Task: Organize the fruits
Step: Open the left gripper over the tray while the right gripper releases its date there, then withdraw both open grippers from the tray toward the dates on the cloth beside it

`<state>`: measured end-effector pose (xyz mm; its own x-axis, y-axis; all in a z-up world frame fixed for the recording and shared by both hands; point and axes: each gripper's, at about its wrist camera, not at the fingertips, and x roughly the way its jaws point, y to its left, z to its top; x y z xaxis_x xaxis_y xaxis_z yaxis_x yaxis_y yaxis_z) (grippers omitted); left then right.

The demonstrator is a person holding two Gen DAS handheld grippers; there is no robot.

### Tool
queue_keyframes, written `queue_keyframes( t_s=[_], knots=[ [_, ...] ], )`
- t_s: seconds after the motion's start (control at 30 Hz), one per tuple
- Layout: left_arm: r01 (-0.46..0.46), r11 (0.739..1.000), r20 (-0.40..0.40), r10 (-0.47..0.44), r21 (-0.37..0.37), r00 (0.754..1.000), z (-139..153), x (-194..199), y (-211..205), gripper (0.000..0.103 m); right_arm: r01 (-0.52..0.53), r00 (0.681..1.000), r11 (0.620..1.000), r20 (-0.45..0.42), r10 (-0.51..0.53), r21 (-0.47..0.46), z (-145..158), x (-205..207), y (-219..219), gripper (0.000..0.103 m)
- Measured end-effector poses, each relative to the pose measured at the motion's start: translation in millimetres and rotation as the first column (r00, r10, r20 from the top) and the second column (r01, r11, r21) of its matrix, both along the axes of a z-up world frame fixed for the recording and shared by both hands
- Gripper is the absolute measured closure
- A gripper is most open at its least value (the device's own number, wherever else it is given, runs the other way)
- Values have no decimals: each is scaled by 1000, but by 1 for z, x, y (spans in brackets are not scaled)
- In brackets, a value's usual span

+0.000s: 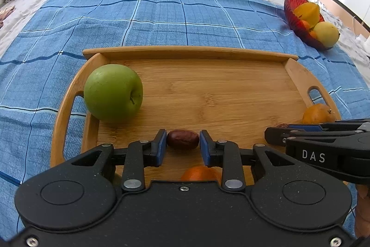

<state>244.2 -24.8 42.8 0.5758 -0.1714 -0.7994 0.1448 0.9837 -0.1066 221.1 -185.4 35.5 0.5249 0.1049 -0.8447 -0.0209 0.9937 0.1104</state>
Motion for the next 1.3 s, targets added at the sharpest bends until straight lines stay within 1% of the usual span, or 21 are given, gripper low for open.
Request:
queue_keyframes(
  t_s=[0.03,0.07,0.1,0.13,0.2,0.33,0.4,0.6,0.77,0.9,1.13,1.3],
  knots=[
    [-1,1000,0,1,-6,1000,0,0,1,65,-2,1000,1000,5,2,7,1,-1,-1,57],
    [-3,1000,0,3,-11,1000,1,-1,1,61,-5,1000,1000,11,5,12,1,-2,-1,57],
    [-4,1000,1,4,-16,1000,1,-2,2,60,-8,1000,1000,20,8,17,3,-4,-1,57],
    [-2,1000,2,2,-22,1000,2,-3,3,59,-12,999,1000,31,11,20,5,-6,-1,52],
    [1,1000,7,0,-30,1000,4,-6,4,52,-18,999,1000,52,17,20,9,-9,-2,50],
    [8,999,23,-7,-45,1000,8,-14,7,44,-31,995,1000,95,31,4,19,-18,-3,42],
    [9,999,35,-8,-50,999,10,-19,9,36,-36,992,999,120,36,-4,24,-23,-5,39],
    [18,999,95,-13,-49,995,21,-37,13,23,-48,983,998,181,42,31,35,-42,-13,29],
    [30,998,134,-22,-56,991,29,-51,16,16,-60,974,996,223,45,63,39,-59,-18,22],
    [37,998,167,-27,-59,986,34,-64,17,12,-65,960,995,276,43,71,44,-73,-22,17],
    [69,996,221,-54,-59,974,39,-92,16,10,-76,929,995,367,45,71,46,-101,-28,13],
    [82,995,248,-64,-62,967,39,-111,16,9,-69,913,995,407,34,70,42,-118,-34,12]
  ],
)
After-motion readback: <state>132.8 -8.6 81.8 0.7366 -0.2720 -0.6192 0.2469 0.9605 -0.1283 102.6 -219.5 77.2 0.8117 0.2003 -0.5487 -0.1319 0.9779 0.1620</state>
